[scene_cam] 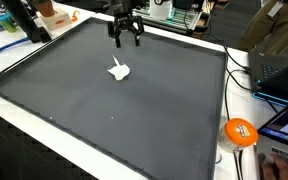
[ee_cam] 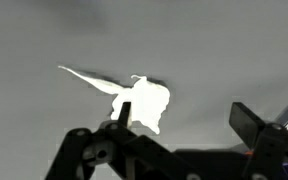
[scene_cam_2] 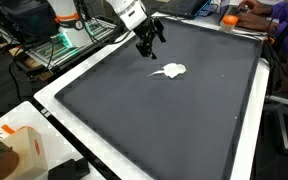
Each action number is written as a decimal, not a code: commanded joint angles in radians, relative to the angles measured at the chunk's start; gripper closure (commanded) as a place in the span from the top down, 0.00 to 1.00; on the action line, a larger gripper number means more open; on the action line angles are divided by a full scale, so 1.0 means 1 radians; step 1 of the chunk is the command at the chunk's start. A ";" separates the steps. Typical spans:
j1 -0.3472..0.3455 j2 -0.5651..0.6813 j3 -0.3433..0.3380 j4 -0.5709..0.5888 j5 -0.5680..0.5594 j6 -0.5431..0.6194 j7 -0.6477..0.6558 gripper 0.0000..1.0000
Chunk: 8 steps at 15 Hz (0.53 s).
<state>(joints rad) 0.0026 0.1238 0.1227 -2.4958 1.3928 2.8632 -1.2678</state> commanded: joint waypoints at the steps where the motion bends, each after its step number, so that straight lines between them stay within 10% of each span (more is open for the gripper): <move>1: 0.055 0.010 -0.033 -0.056 -0.266 0.066 0.274 1.00; 8: 0.212 -0.146 -0.238 -0.151 -0.859 -0.002 0.727 1.00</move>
<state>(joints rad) 0.1671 0.0782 -0.0306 -2.5950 0.7307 2.9208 -0.6701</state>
